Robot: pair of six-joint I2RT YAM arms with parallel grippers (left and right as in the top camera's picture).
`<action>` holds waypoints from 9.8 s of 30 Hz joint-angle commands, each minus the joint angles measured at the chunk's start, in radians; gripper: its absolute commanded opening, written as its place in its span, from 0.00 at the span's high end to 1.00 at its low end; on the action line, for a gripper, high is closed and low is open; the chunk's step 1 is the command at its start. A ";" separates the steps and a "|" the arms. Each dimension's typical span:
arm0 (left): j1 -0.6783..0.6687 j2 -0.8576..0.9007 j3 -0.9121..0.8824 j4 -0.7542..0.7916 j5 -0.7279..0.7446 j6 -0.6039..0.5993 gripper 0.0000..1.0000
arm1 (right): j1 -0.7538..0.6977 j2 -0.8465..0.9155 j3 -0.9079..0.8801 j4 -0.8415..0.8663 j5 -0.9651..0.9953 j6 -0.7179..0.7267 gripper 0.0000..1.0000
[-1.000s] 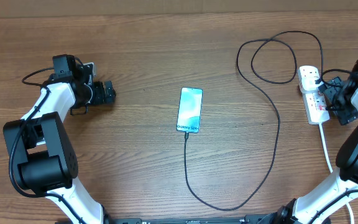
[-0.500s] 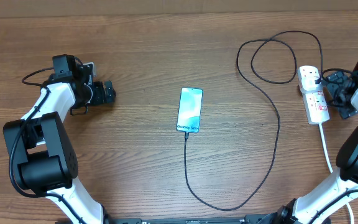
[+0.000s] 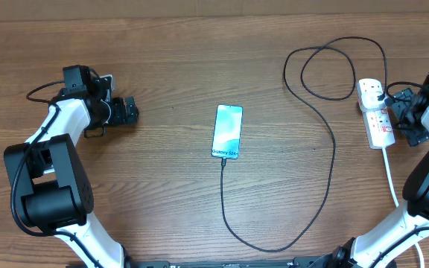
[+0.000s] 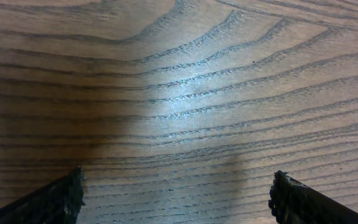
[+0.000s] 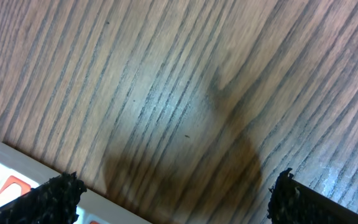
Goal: Plug charger to phone and switch on socket
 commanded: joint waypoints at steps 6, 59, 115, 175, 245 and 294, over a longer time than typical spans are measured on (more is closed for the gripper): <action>0.002 -0.023 0.003 0.001 -0.006 -0.013 0.00 | -0.037 0.014 0.077 -0.032 0.012 -0.013 0.00; 0.002 -0.023 0.003 0.001 -0.006 -0.012 0.00 | -0.068 0.014 0.053 -0.156 -0.167 -0.179 0.00; 0.002 -0.023 0.003 0.001 -0.006 -0.012 0.00 | -0.008 0.015 0.016 -0.163 -0.182 -0.179 0.00; 0.002 -0.023 0.003 0.001 -0.006 -0.012 0.01 | -0.007 0.015 0.016 -0.219 -0.174 -0.231 0.00; 0.003 -0.008 0.003 0.004 -0.006 -0.013 0.00 | 0.002 -0.182 0.016 -0.270 -0.208 -0.331 0.00; -0.033 -0.539 -0.006 -0.098 -0.124 -0.001 0.01 | 0.002 -0.182 0.016 -0.270 -0.208 -0.331 0.00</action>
